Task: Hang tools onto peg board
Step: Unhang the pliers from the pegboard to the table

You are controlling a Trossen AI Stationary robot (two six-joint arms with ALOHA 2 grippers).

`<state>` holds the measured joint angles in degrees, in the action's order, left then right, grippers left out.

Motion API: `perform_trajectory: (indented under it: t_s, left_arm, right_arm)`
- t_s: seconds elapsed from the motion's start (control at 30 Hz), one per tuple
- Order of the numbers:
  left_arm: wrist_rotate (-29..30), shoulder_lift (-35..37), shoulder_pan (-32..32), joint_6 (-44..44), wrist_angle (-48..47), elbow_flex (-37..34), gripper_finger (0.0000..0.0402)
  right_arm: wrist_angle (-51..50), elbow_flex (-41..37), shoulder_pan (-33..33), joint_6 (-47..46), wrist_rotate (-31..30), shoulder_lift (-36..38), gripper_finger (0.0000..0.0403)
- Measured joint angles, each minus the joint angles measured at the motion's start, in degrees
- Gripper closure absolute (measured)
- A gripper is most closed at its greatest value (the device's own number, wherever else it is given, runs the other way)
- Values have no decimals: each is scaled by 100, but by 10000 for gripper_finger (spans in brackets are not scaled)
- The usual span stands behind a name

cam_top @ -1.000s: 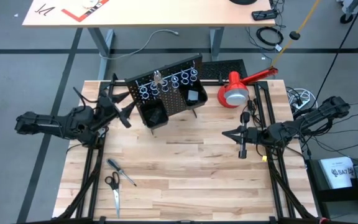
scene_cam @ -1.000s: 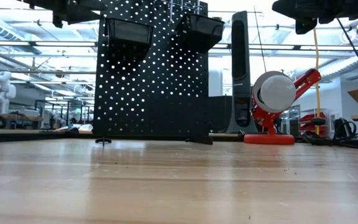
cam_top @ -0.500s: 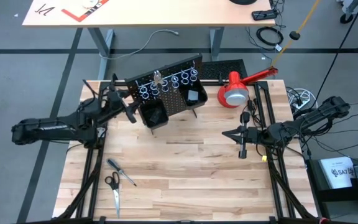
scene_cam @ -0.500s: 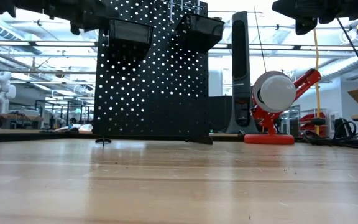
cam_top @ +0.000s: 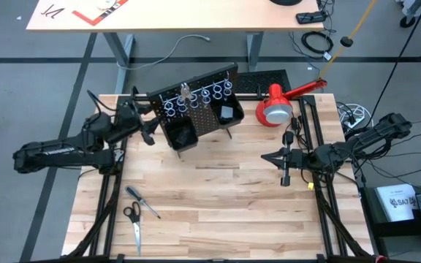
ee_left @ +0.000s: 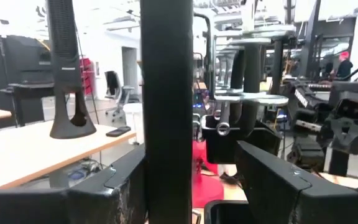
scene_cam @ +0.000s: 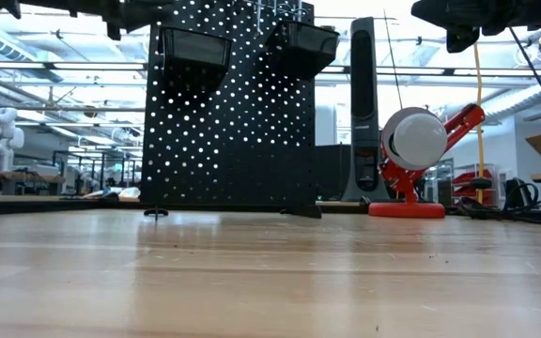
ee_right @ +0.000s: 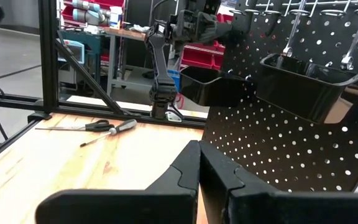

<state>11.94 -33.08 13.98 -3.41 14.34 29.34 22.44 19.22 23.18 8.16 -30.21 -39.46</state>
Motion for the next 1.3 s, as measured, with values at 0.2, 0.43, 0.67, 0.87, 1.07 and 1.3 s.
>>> perform_trajectory:
  t_s: [0.2, 0.43, 0.67, 0.87, 1.07, 1.3]
  left_arm:
    - [-2, 339, -28, 13, -507, 125, 176]
    - [-48, 1079, -28, 8, -458, 127, 176]
    - [-1132, 1729, -28, 8, -452, 129, 180]
    - [-1758, 1732, -28, -13, -641, 129, 271]
    - [-1753, 1475, -28, 68, -1257, 129, 390]
    - [-1665, 1198, -28, 268, -1357, 129, 389]
  right_arm:
    - [0, 0, 0, 0, 1, 0, 403]
    - [2, 0, 0, 0, 0, 0, 403]
    - [356, 81, 2, 61, -356, -97, 403]
    - [50, 1226, -113, 782, -615, -931, 392]
    - [-98, 2642, -532, 1506, -629, -2205, 356]
    - [-78, 4253, -1054, 1967, -628, -3244, 306]
